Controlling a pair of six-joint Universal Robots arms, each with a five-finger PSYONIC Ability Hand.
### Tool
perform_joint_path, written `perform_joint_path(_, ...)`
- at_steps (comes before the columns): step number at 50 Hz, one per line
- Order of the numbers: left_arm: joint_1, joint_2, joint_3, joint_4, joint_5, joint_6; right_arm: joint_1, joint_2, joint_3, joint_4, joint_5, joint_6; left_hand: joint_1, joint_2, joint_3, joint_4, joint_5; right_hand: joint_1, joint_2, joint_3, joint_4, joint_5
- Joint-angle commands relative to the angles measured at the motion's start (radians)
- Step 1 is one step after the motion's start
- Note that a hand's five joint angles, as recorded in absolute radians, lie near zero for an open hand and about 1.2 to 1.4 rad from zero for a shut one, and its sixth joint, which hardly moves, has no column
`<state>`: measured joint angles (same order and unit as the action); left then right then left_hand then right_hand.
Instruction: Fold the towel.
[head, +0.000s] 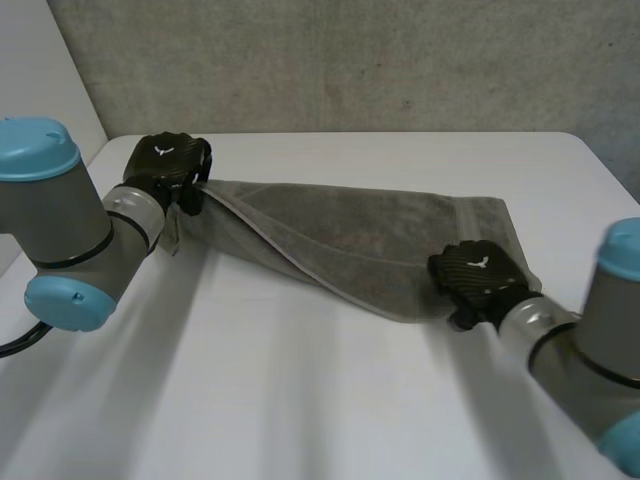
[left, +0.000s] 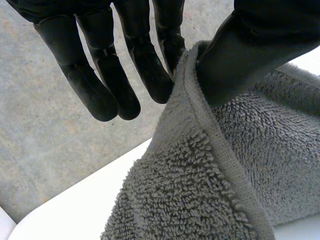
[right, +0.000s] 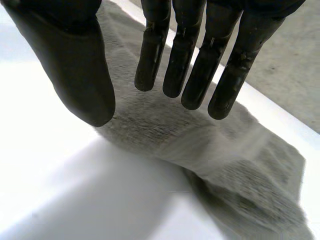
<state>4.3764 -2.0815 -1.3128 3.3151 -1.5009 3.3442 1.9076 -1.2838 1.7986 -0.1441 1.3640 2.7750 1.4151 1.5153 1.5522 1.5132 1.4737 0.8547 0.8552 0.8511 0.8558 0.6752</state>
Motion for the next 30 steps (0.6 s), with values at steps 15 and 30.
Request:
perform_joint_path(15,-0.003,-0.008,-0.005,0.001,0.001,0.003,-0.196,-0.019,0.07,0.087,-0.085,-0.075,-0.019,-0.119,-0.156,-0.117,-0.252,0.002,0.002,0.006,0.001,0.007)
perform_joint_path(30,-0.005,-0.015,-0.005,0.003,-0.001,0.006,-0.174,0.199,-0.197,0.081,-0.074,-0.065,-0.019,-0.119,-0.156,-0.117,-0.252,-0.288,-0.288,-0.284,-0.289,-0.283)
